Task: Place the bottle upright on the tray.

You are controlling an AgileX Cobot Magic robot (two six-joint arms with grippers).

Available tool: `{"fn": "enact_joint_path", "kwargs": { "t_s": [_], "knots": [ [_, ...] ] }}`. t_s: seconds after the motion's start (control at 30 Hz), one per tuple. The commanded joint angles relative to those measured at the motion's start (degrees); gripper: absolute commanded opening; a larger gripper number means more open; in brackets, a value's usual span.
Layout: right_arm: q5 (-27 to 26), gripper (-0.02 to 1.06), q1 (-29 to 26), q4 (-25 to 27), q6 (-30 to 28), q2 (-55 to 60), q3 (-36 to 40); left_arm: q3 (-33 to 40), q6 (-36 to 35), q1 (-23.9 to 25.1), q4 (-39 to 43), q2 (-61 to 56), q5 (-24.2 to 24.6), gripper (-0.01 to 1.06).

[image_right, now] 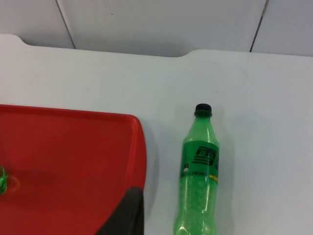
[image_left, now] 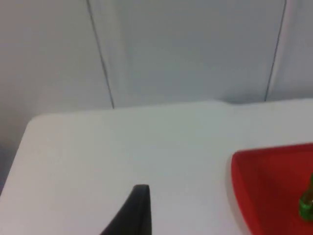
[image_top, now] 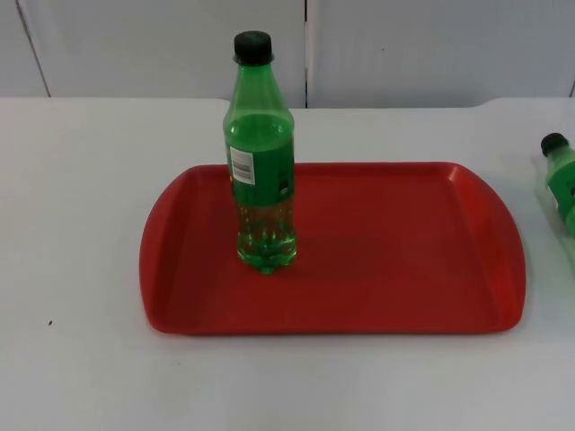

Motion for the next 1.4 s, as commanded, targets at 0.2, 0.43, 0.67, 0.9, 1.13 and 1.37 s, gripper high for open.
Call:
{"fn": "enact_joint_path", "kwargs": {
  "t_s": [0.2, 0.43, 0.67, 0.9, 1.13, 1.37],
  "knots": [
    [0.6, 1.05, -0.2, -0.2, 1.0, -0.2, -0.1, 0.2, -1.8, 0.0, 2.7, -0.4, 6.6, 1.05],
    [2.2, 1.05, -0.2, -0.2, 1.9, -0.2, -0.1, 0.2, -1.8, 0.0, 2.7, -0.6, 8.0, 1.05],
    [3.1, 1.05, -0.2, -1.8, 4.4, -0.2, -0.3, 0.2, -1.8, 0.0, 2.7, -0.6, 8.3, 1.05],
    [7.7, 1.02, -0.2, -4.7, 7.2, 6.0, -5.0, 0.2, -1.8, 0.0, 2.7, -0.6, 8.3, 1.05],
    [10.5, 1.01, -0.2, -4.4, 7.2, 18.3, -11.7, 0.2, -1.8, 0.0, 2.8, -0.6, 8.2, 1.05],
    [13.9, 1.01, -0.2, -4.4, 7.1, 30.7, -20.8, 0.2, -1.8, 0.0, 2.8, -0.6, 8.2, 1.05]
  ]
}}
